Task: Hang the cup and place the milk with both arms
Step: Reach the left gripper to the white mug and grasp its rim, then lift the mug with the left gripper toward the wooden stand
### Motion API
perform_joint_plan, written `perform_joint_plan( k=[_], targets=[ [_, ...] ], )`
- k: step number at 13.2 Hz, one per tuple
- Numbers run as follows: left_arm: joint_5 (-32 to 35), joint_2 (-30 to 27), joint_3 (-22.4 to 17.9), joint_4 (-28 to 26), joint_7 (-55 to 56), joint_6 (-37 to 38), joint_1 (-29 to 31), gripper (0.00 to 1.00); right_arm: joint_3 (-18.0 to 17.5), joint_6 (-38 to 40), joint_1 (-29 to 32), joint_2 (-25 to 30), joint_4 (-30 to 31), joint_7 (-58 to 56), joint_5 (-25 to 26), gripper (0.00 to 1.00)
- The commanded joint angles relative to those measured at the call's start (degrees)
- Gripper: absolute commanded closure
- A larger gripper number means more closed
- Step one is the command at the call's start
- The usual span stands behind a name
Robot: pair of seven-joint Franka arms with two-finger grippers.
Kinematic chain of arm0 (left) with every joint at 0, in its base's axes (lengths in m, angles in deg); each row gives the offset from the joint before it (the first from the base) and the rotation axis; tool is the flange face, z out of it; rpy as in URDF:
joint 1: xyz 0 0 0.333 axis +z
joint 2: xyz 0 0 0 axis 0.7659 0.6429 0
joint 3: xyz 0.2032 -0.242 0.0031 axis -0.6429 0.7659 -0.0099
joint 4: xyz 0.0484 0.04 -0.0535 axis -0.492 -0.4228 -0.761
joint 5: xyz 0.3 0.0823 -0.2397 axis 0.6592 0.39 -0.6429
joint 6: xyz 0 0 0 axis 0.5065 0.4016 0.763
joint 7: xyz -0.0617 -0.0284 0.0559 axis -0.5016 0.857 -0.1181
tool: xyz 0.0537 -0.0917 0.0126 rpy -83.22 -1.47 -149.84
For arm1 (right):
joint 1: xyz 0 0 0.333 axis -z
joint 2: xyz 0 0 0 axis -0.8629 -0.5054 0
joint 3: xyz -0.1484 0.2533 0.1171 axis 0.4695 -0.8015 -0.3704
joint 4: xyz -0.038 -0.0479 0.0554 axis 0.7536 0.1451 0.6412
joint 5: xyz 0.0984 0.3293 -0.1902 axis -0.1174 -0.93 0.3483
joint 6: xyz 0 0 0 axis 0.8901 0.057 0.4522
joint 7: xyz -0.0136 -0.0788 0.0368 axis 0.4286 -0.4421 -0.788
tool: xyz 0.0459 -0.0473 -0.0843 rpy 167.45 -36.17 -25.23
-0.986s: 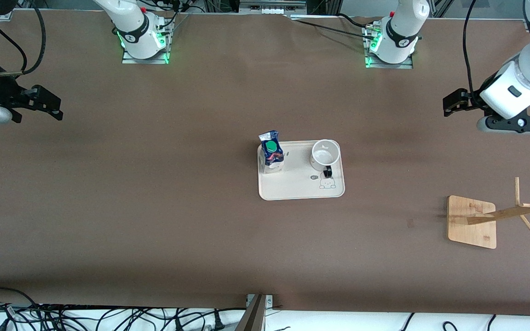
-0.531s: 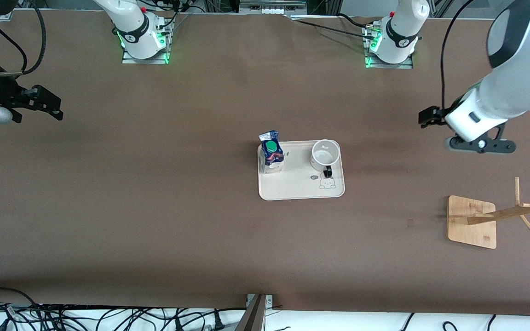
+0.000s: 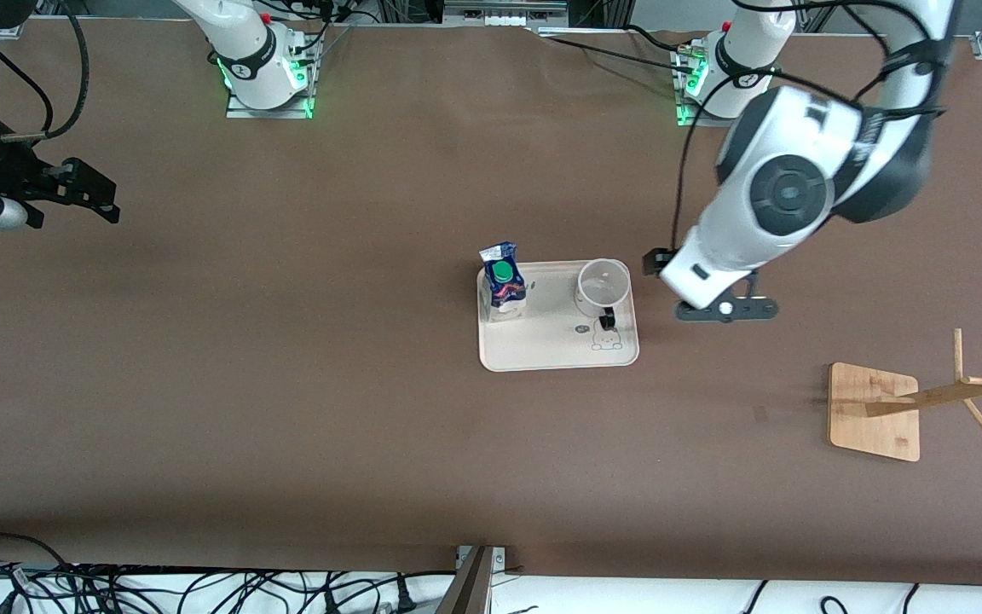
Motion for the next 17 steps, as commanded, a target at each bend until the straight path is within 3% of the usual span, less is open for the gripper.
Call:
perform_joint_plan(
  k=[1, 6, 9, 10, 12, 13, 14, 17],
  targets=[
    [0.2, 3.21, -0.54, 0.78, 5.5, -4.1, -3.97, 0.0, 0.36, 0.83, 0.93, -0.67, -1.0, -0.1, 0.53, 0.0],
    [0.29, 5.86, -0.63, -13.33, 14.56, -28.52, -7.58, 0.0, 0.63, 0.83, 0.58, -0.76, -1.0, -0.01, 0.44, 0.0],
    [0.29, 6.56, -0.63, -17.93, 15.18, -33.74, -8.54, 0.01, 0.54, 0.83, 0.4, -0.76, -1.08, 0.08, 0.44, 0.0],
    [0.29, 7.17, -0.63, -17.94, 15.18, -33.92, -9.24, 0.12, 0.45, 0.74, 0.4, -0.76, -1.0, 0.08, 0.44, 0.0],
    [0.29, 8.05, -0.54, -17.94, 15.27, -33.92, -9.25, 0.74, 0.45, 0.74, 0.4, -0.76, -1.08, -0.01, 0.44, 0.0],
    [0.29, 8.58, -0.54, -17.94, 15.18, -33.75, -9.16, 0.89, 0.45, 0.39, 0.4, -0.76, -1.08, 0.08, 0.44, 0.0],
    [0.29, 8.84, -0.54, -17.68, 15.18, -33.75, -9.16, 1.0, 0.37, 0.3, 0.32, -0.76, -1.08, 0.08, 0.44, 0.0],
    [0.2, 8.15, -0.54, -16.19, 15.01, -33.57, -9.16, 1.0, 0.28, 0.83, 0.32, -0.76, -1.08, -0.19, 0.35, 0.0]
  ],
)
